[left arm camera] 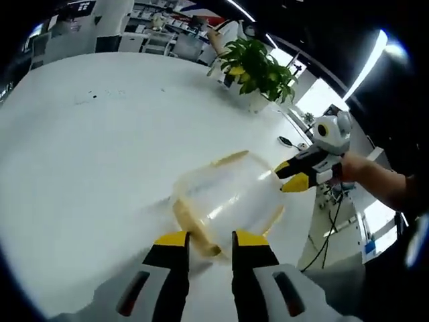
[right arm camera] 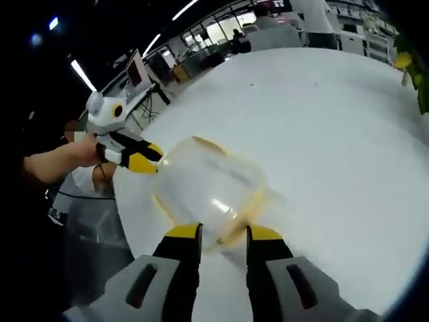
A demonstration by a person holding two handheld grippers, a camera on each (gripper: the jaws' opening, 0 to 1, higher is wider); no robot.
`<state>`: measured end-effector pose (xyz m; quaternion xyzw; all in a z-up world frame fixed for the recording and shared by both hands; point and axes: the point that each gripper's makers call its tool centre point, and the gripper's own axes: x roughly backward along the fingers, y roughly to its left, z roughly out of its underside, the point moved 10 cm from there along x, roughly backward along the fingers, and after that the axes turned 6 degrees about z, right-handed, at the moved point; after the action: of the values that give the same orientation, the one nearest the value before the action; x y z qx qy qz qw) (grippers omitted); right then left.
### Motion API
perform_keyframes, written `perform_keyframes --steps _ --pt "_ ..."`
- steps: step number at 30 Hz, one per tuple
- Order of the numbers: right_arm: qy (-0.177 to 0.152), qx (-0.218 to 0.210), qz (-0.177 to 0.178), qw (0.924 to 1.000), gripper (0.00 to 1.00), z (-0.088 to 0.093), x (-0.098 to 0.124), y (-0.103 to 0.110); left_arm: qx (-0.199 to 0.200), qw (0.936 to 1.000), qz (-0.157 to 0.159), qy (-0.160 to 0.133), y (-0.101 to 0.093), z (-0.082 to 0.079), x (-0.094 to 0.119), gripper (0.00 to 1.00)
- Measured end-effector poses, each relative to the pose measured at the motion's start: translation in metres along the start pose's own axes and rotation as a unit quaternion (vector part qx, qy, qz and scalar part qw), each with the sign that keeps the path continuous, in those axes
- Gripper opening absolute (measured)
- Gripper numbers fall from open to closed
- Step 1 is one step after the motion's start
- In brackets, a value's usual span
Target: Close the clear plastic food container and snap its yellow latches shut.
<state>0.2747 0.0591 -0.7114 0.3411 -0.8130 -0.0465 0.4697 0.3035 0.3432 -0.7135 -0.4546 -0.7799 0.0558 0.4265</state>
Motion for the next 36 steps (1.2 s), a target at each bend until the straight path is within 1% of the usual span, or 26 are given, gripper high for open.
perform_keyframes --steps 1,2,3,4,5,7,9,15,17,18,19,20,22,23,24,25,26,27,28,29,30,31,32,34,35,36 --pt "-0.003 0.010 -0.019 0.9998 0.22 -0.001 0.000 0.001 0.014 0.9999 0.002 0.003 -0.001 0.000 -0.001 0.18" --pt "-0.004 0.005 -0.014 0.9999 0.22 -0.001 0.002 -0.001 0.010 0.9999 0.005 0.009 0.003 -0.002 -0.002 0.18" --pt "-0.006 0.006 -0.018 0.9998 0.22 0.000 0.003 -0.003 0.014 0.9998 0.007 0.013 0.004 -0.003 -0.003 0.17" --pt "-0.015 0.007 -0.024 0.9996 0.22 0.000 0.005 -0.003 -0.007 0.9998 0.016 0.007 0.005 -0.007 -0.002 0.16" --pt "-0.012 0.008 -0.023 0.9996 0.22 0.000 0.005 -0.001 0.006 0.9997 0.013 0.019 0.002 -0.007 0.002 0.16" --pt "-0.014 0.007 -0.022 0.9996 0.22 0.000 0.008 0.000 0.004 0.9997 0.012 0.023 0.002 -0.011 0.004 0.16" --pt "-0.015 -0.004 -0.021 0.9997 0.22 0.000 0.010 0.000 0.030 0.9995 0.003 0.013 0.001 -0.006 0.000 0.17" --pt "0.004 -0.010 -0.015 0.9998 0.24 -0.003 0.011 0.004 0.039 0.9990 -0.007 0.022 -0.003 -0.001 0.001 0.18" --pt "0.009 -0.006 -0.009 0.9999 0.24 -0.003 0.012 0.007 0.027 0.9993 -0.005 0.025 -0.004 0.000 0.001 0.19" --pt "0.010 0.015 -0.002 0.9998 0.24 -0.004 0.013 0.007 0.026 0.9994 -0.006 0.025 -0.005 0.000 0.001 0.19" --pt "0.012 0.045 0.009 0.9989 0.24 -0.005 0.014 0.009 0.002 0.9997 -0.013 0.020 -0.004 -0.002 0.002 0.19" --pt "0.015 0.070 0.016 0.9973 0.23 -0.006 0.016 0.011 -0.042 0.9985 -0.033 0.009 -0.006 -0.004 0.002 0.20" --pt "0.026 0.122 0.027 0.9917 0.20 -0.009 0.019 0.014 -0.100 0.9932 -0.058 0.015 -0.010 -0.006 0.004 0.23" --pt "0.031 0.151 0.031 0.9876 0.20 -0.011 0.019 0.014 -0.122 0.9902 -0.067 0.016 -0.011 -0.007 0.005 0.23" --pt "0.027 0.181 0.040 0.9822 0.24 -0.014 0.022 0.016 -0.155 0.9853 -0.071 0.015 -0.012 -0.011 0.007 0.22" --pt "0.018 0.194 0.043 0.9798 0.31 -0.018 0.021 0.017 -0.164 0.9838 -0.072 0.012 -0.013 -0.012 0.007 0.22" --pt "0.015 0.212 0.036 0.9765 0.35 -0.021 0.020 0.016 -0.175 0.9825 -0.065 0.009 -0.016 -0.016 0.008 0.22" --pt "0.016 0.227 0.032 0.9732 0.33 -0.024 0.019 0.014 -0.176 0.9826 -0.059 0.010 -0.018 -0.017 0.008 0.22" --pt "0.016 0.254 0.028 0.9666 0.29 -0.029 0.019 0.016 -0.190 0.9805 -0.050 0.012 -0.020 -0.021 0.007 0.22" --pt "0.015 0.269 0.029 0.9626 0.26 -0.032 0.017 0.017 -0.212 0.9762 -0.046 0.012 -0.023 -0.025 0.006 0.22" --pt "0.012 0.287 0.028 0.9575 0.27 -0.038 0.014 0.020 -0.239 0.9701 -0.038 0.018 -0.027 -0.029 0.003 0.22" --pt "0.012 0.291 0.025 0.9562 0.28 -0.041 0.012 0.023 -0.257 0.9658 -0.029 0.024 -0.030 -0.032 0.000 0.22" --pt "0.014 0.293 0.023 0.9556 0.29 -0.045 0.008 0.027 -0.286 0.9575 -0.019 0.034 -0.034 -0.035 -0.005 0.22" --pt "0.013 0.301 0.014 0.9534 0.30 -0.049 0.001 0.035 -0.319 0.9460 -0.016 0.053 -0.037 -0.039 -0.012 0.21" --pt "0.015 0.310 0.004 0.9507 0.30 -0.052 -0.006 0.040 -0.340 0.9384 -0.015 0.058 -0.039 -0.041 -0.017 0.21" --pt "0.015 0.315 0.001 0.9490 0.29 -0.052 -0.010 0.043 -0.351 0.9343 -0.010 0.062 -0.041 -0.041 -0.021 0.21"
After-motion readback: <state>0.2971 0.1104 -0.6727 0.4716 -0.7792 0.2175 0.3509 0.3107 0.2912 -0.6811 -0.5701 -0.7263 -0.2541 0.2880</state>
